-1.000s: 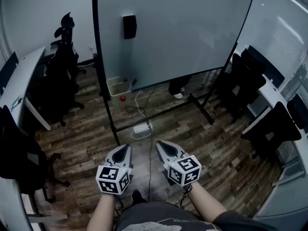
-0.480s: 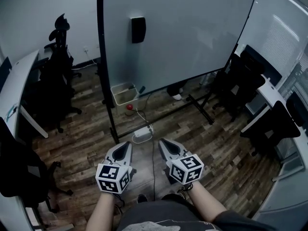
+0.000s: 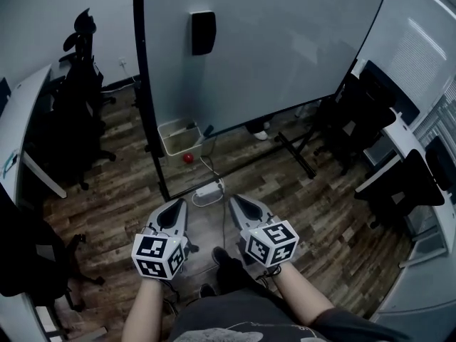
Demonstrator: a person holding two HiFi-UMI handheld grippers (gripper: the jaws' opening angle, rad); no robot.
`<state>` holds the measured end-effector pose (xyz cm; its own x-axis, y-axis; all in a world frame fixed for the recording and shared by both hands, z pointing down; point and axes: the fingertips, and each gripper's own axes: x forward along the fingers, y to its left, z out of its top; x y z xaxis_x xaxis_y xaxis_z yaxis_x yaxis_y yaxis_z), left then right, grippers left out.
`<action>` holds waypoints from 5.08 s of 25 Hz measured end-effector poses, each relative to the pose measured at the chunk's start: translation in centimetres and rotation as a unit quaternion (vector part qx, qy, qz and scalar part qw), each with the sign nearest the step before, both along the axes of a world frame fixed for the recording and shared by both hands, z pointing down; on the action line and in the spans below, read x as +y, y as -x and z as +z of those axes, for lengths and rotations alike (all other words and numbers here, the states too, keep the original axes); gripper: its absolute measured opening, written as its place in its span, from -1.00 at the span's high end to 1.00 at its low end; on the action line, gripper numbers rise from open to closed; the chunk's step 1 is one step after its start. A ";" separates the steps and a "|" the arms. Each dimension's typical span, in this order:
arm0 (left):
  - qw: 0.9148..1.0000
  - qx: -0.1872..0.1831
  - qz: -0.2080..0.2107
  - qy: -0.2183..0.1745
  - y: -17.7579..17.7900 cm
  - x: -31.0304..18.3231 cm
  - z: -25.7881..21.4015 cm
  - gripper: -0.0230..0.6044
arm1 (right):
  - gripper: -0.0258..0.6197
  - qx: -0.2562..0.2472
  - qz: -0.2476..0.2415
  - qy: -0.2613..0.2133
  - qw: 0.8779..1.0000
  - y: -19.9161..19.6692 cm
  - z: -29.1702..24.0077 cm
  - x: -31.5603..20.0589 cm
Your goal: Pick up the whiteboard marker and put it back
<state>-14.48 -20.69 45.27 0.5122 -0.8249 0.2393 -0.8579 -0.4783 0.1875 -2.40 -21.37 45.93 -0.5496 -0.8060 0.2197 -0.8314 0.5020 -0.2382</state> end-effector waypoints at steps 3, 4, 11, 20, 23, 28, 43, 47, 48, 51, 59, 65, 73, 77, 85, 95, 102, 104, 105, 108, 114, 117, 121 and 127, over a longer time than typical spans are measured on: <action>1.000 -0.005 -0.015 0.001 0.3 -1.5 0.1 0.88 | 0.84 -0.003 -0.017 -0.007 1.000 0.6 -0.3 -2.4; 1.000 -0.005 -0.020 0.003 0.4 -2.2 0.1 0.88 | 0.84 -0.002 -0.021 -0.007 1.000 0.7 -0.3 -3.4; 0.999 0.000 -0.050 0.004 0.7 -6.8 -0.3 0.88 | 0.84 -0.006 -0.041 -0.010 0.999 1.3 -0.7 -9.7; 0.997 0.005 -0.083 0.002 1.7 -11.0 -0.7 0.88 | 0.83 -0.016 -0.093 -0.019 0.995 3.4 -0.9 -14.4; 0.996 -0.001 -0.095 0.000 2.1 -11.9 -0.9 0.88 | 0.81 -0.023 -0.099 -0.028 0.994 3.9 -1.5 -15.6; 0.993 -0.008 -0.116 0.000 2.8 -12.9 -1.1 0.88 | 0.55 -0.029 -0.111 -0.023 0.993 4.6 -1.6 -17.4; 0.991 -0.011 -0.137 0.005 4.4 -13.9 -0.9 0.88 | 0.67 -0.013 -0.146 -0.047 0.988 7.3 -1.8 -19.2; 0.991 -0.014 -0.134 0.004 4.5 -13.3 -0.8 0.88 | 0.67 -0.014 -0.149 -0.058 0.987 7.7 -2.3 -18.7; 0.991 -0.014 -0.132 0.003 4.5 -13.1 -0.9 0.88 | 0.67 -0.017 -0.148 -0.062 0.987 7.7 -2.6 -18.5; 0.992 -0.015 -0.128 -0.001 4.6 -12.5 -1.2 0.88 | 0.67 -0.025 -0.142 -0.081 0.986 7.7 -4.0 -17.9; 0.992 -0.016 -0.122 -0.019 5.5 -10.1 -2.6 0.88 | 0.67 -0.019 -0.107 -0.137 0.985 7.2 -7.7 -15.4; 0.995 -0.015 -0.098 -0.031 5.0 -7.4 -3.8 0.88 | 0.67 -0.041 -0.062 -0.153 0.985 5.1 -10.0 -12.8; 0.998 -0.008 -0.056 -0.020 3.4 -1.9 -2.8 0.88 | 0.67 -0.036 -0.024 -0.138 0.990 3.2 -8.7 -6.4; 0.999 -0.003 -0.035 -0.012 2.7 0.6 -1.9 0.88 | 0.67 -0.025 -0.012 -0.119 0.993 2.8 -6.8 -2.7; 1.000 0.005 -0.021 -0.004 1.4 3.6 -1.1 0.88 | 0.67 -0.004 -0.014 -0.094 0.995 1.8 -4.6 2.4; 0.999 0.003 -0.052 0.002 -1.9 6.7 -1.4 0.88 | 0.67 -0.006 -0.051 -0.087 0.995 -1.0 -4.5 5.2; 0.998 -0.014 -0.063 -0.008 -5.1 9.0 -1.9 0.88 | 0.67 -0.016 -0.074 -0.078 0.994 -3.7 -3.7 7.4; 0.997 -0.002 -0.074 -0.007 -5.7 9.7 -1.8 0.88 | 0.67 -0.017 -0.082 -0.077 0.993 -4.3 -3.5 8.1; 0.997 0.000 -0.079 -0.007 -5.9 10.0 -1.7 0.88 | 0.67 -0.019 -0.085 -0.077 0.993 -4.7 -3.4 8.4; 0.996 -0.005 -0.089 -0.007 -6.6 10.8 -1.3 0.88 | 0.67 -0.025 -0.089 -0.075 0.993 -5.8 -3.1 9.1; 0.996 -0.011 -0.092 -0.003 -7.7 11.7 -0.9 0.88 | 0.67 -0.029 -0.088 -0.063 0.994 -7.1 -2.2 9.4; 0.996 -0.008 -0.091 -0.006 -7.4 10.8 -1.1 0.88 | 0.67 -0.026 -0.087 -0.065 0.994 -6.8 -2.2 8.8; 0.996 -0.009 -0.087 -0.019 -6.4 8.9 -1.9 0.88 | 0.67 -0.017 -0.075 -0.074 0.994 -6.4 -3.0 6.5; 0.997 -0.009 -0.065 -0.048 -3.9 5.0 -4.2 0.88 | 0.67 -0.019 -0.034 -0.106 0.994 -5.5 -6.6 1.5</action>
<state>-10.54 -15.69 41.12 0.3960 -0.9032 0.1654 -0.9166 -0.3781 0.1299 3.15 -19.84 39.34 -0.6091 -0.7926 0.0265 -0.7862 0.5992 -0.1509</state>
